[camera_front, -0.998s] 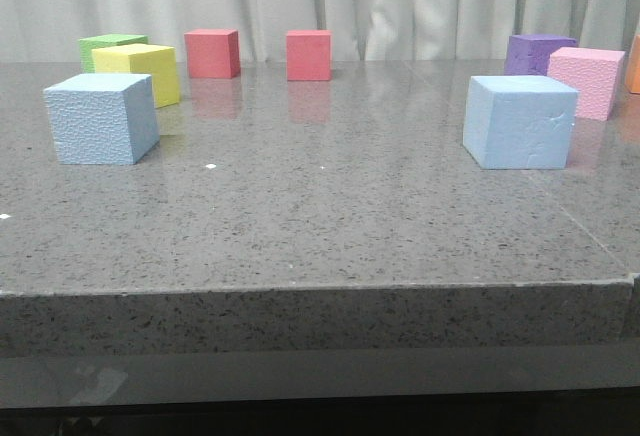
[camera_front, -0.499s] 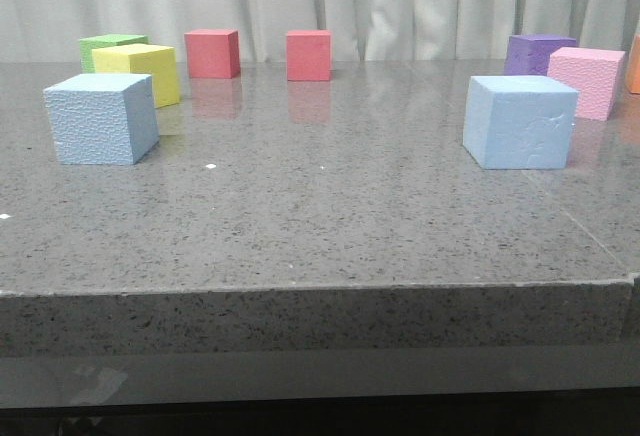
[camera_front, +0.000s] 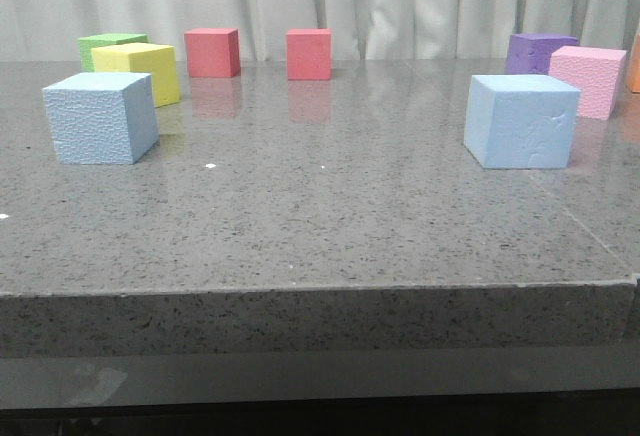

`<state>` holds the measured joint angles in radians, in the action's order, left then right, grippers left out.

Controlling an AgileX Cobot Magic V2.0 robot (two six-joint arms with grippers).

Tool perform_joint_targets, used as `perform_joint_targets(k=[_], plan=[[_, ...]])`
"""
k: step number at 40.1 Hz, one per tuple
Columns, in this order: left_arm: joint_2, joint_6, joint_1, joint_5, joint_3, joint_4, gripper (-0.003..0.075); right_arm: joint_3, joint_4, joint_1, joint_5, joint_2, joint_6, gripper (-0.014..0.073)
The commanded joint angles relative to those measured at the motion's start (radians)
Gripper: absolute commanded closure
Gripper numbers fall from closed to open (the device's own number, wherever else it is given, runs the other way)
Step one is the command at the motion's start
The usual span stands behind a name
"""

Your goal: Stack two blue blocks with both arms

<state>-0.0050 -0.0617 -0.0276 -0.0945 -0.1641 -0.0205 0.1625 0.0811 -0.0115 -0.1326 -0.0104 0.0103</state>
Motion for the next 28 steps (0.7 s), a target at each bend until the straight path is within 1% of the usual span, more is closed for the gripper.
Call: perform_joint_targets(k=[1, 4, 8, 13, 19, 28], plan=[[0.014, -0.008, -0.003, -0.017, -0.148, -0.015, 0.0739, 0.143, -0.041, -0.001, -0.029, 0.024, -0.010, 0.0715], [0.064, -0.008, -0.003, -0.152, -0.274, -0.015, 0.0739, 0.239, -0.081, -0.001, -0.118, 0.079, -0.010, 0.0715], [0.155, -0.008, -0.003, -0.307, -0.423, -0.015, 0.0739, 0.354, -0.090, -0.001, -0.211, 0.172, -0.010, 0.0715], [0.262, -0.008, -0.003, -0.406, -0.542, -0.015, 0.0739, 0.449, -0.090, -0.001, -0.235, 0.285, -0.010, 0.0715], [0.341, -0.008, -0.003, -0.384, -0.565, -0.016, 0.0739, 0.470, -0.090, -0.001, -0.182, 0.366, -0.010, 0.0715], [0.405, -0.008, -0.003, -0.389, -0.565, -0.016, 0.0739, 0.469, -0.090, -0.001, -0.175, 0.395, -0.010, 0.0715]])
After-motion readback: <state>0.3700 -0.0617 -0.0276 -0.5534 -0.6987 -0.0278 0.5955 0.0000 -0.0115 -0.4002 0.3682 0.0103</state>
